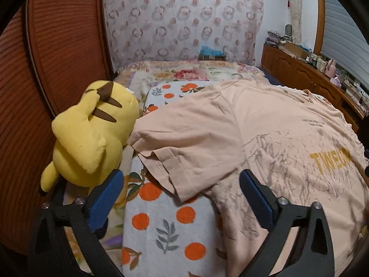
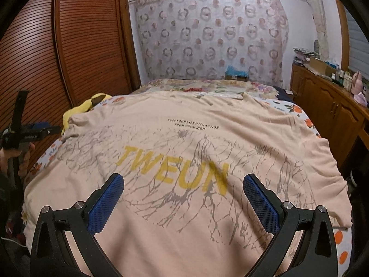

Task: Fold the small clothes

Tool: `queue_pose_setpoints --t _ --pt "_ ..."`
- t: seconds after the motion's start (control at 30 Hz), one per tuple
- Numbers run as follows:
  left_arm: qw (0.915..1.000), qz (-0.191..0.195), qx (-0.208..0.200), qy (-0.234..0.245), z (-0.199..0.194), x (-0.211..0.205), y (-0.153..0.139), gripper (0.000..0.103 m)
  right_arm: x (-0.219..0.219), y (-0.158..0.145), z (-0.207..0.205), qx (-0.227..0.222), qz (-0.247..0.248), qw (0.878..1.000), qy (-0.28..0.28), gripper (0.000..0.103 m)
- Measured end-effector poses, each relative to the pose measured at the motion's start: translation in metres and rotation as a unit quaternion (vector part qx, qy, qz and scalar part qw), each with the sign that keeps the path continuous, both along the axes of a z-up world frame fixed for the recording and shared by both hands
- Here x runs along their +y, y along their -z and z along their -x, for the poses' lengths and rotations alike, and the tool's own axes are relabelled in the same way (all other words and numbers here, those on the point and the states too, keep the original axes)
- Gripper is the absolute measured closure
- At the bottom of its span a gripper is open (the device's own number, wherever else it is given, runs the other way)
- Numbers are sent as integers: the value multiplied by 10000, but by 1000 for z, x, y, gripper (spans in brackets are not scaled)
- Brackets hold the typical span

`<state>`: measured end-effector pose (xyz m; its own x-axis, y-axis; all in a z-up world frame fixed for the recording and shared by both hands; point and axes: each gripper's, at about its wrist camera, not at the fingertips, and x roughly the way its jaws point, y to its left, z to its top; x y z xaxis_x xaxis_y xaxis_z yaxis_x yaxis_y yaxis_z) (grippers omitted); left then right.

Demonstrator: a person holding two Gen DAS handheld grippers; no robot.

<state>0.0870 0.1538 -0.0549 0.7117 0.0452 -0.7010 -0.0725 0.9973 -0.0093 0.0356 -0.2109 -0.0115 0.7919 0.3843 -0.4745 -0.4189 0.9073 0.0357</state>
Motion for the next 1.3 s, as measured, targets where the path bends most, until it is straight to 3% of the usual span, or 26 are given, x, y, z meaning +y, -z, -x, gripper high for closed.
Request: queue_pose_setpoints --t 0.1,0.33,0.47,0.63,0.7,0.77,0.8,0.83,1.1,1.3 --pt "9999 121 115 46 -11 11 2 16 1 1 -1 12 66 10000 10 0" --pt "9989 218 368 -215 -41 43 12 20 1 -2 0 31 151 9999 -5 0" --pt "9963 442 620 -393 -58 63 26 41 7 1 -1 -4 125 9999 -6 0" --pt "9956 621 620 -331 -70 71 29 48 6 3 -1 -11 62 10000 -13 0" --pt "9955 627 662 -254 -75 70 30 67 5 4 -2 -3 60 10000 -13 0" --pt "9965 510 633 -210 -76 67 28 78 5 4 -1 -8 65 10000 -5 0" --pt "9971 435 591 -208 -75 65 25 92 5 4 -2 -8 64 10000 -3 0" --pt "9978 433 474 -151 -73 63 20 95 4 5 -2 -13 62 10000 1 0" --pt "9979 480 31 444 -69 21 -26 98 2 5 -4 -8 33 10000 7 0" --pt "9925 382 -110 1159 -76 -50 -61 98 2 8 -6 38 10 10000 43 0"
